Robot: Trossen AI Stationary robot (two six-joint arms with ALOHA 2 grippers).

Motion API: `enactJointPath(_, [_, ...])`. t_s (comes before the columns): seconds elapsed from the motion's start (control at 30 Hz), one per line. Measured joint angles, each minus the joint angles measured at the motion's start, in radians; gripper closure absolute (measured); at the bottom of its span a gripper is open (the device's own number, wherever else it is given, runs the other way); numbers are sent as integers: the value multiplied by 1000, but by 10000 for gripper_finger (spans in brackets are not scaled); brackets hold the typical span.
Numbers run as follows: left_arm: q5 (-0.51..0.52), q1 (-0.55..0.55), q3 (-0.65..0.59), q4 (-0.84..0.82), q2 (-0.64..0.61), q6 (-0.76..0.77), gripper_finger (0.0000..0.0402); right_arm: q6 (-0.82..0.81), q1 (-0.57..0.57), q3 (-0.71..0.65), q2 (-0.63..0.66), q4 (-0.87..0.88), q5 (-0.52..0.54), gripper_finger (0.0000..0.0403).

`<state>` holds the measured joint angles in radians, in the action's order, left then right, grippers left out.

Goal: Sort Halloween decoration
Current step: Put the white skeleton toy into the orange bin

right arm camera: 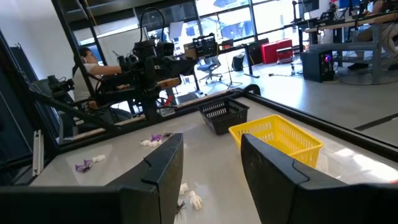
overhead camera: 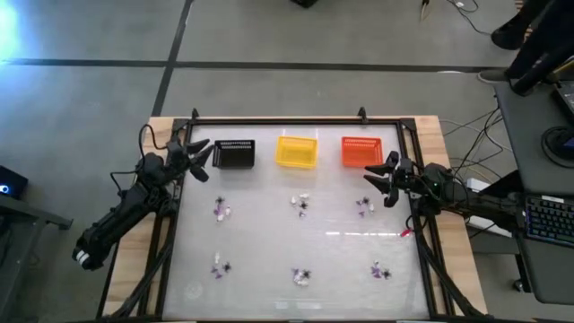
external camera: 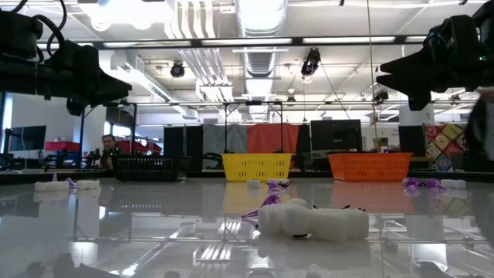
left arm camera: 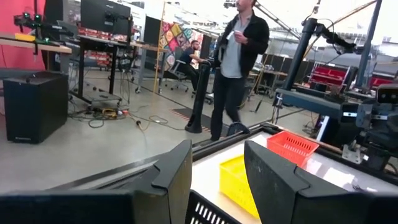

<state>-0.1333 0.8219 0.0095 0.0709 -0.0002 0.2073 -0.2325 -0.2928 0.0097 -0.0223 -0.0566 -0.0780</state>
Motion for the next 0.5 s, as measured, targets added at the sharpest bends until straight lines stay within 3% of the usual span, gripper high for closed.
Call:
enactJointPath(0.23, [4,0,0,2,1,149,272,0,0,0,0,0,0,250])
enactJointPath(0.5, [20,1,0,15,3,134,272,0,0,0,0,0,0,250])
